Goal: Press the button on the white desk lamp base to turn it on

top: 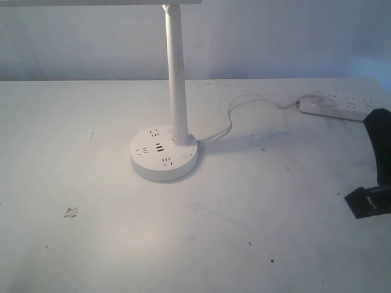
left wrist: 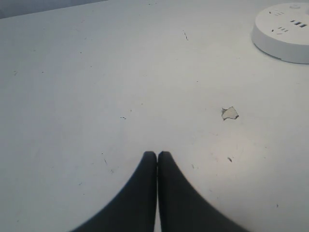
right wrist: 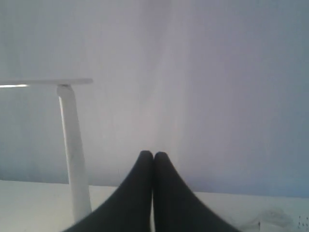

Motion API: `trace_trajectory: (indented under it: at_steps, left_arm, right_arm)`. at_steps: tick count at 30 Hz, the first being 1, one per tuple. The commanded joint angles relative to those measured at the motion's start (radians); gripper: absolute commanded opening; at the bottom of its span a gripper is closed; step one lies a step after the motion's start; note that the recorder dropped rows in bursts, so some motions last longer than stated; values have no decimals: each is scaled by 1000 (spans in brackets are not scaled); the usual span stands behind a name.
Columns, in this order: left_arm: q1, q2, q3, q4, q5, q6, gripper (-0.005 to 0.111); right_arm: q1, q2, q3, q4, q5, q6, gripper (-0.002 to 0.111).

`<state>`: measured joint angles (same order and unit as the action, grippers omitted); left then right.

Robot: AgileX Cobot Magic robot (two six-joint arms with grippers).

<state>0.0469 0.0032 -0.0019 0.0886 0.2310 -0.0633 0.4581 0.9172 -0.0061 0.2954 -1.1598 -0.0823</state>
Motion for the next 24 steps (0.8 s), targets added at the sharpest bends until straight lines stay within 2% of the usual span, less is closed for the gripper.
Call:
trace_trajectory:
  at_steps: [1,15,24]
  left_arm:
    - [0,-3,2,-2,1,0,0]
    - [0,-3,2,-2,1,0,0]
    - [0,-3,2,-4,1,0,0]
  right_arm:
    - [0,-169,6,-62,123,-52,0]
    - [0,-917,6,-62,717,-193,0]
    - [0,-917,6,-45,811,-210,0]
